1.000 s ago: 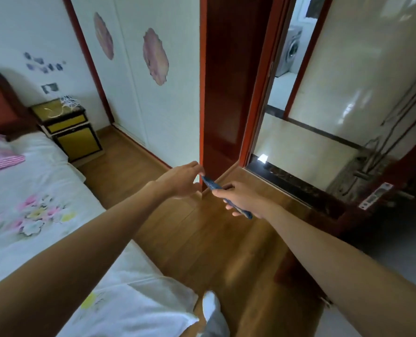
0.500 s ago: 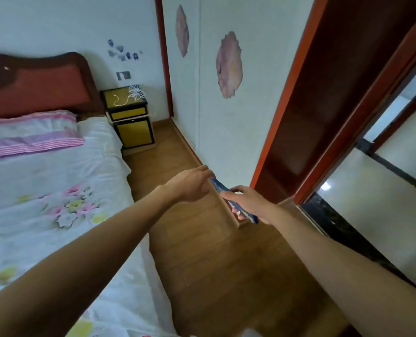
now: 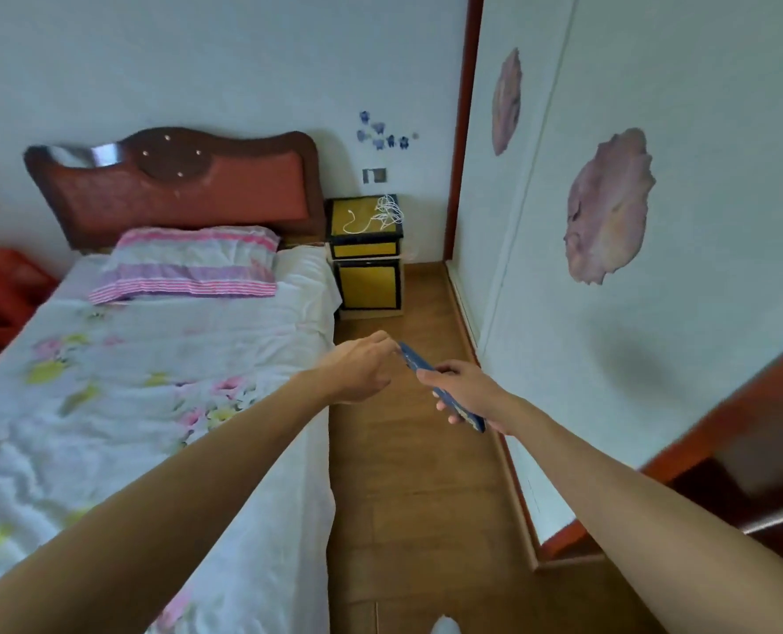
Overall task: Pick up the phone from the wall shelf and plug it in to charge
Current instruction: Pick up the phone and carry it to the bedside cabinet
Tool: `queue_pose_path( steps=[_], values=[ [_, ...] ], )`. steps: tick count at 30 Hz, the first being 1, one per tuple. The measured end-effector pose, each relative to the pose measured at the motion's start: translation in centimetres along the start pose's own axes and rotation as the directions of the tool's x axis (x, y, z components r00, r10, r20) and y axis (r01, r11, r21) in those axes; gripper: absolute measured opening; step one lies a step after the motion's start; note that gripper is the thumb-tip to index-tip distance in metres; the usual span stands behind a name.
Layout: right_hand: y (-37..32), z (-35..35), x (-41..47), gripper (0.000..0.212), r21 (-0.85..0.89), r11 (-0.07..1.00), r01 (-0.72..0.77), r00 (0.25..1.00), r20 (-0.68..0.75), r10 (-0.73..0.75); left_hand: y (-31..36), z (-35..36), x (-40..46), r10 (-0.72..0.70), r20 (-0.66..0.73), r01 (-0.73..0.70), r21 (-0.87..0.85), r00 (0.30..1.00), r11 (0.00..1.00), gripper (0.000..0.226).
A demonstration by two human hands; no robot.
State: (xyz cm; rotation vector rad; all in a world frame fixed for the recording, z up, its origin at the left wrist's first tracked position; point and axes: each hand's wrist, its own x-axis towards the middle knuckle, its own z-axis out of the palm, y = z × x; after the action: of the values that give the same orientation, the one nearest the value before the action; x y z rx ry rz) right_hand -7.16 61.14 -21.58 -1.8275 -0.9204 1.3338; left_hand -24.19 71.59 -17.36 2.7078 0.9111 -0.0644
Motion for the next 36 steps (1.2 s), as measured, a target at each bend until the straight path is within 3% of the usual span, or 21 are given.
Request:
queue_pose_path(
  steps=[9,18,27,36],
  values=[
    [-7.4,-2.1,15.5,0.051,-0.115,0.993,0.022,0.989,0.146,-0.005,-8.6,-3.1,10.8,-0.2,-0.087,0.187,-0.13,0.976,0.974,0.038],
    [-15.4,-4.5,32.8,0.056,-0.151,0.988,0.044,0.993,0.118,-0.026,-20.4,-6.9,26.3,-0.172,-0.086,0.159,-0.136,0.981,0.978,0.038],
    [-22.7,-7.4,46.5,0.045,-0.082,0.997,-0.002,0.996,0.094,0.009,-29.7,-12.3,40.3,-0.093,0.009,0.093,-0.082,0.996,0.992,0.043],
    [-27.7,-10.9,62.2,0.053,-0.128,0.992,0.005,0.99,0.144,0.014,-37.7,-14.0,52.0,-0.147,0.045,0.15,-0.059,0.988,0.987,0.046]
  ],
)
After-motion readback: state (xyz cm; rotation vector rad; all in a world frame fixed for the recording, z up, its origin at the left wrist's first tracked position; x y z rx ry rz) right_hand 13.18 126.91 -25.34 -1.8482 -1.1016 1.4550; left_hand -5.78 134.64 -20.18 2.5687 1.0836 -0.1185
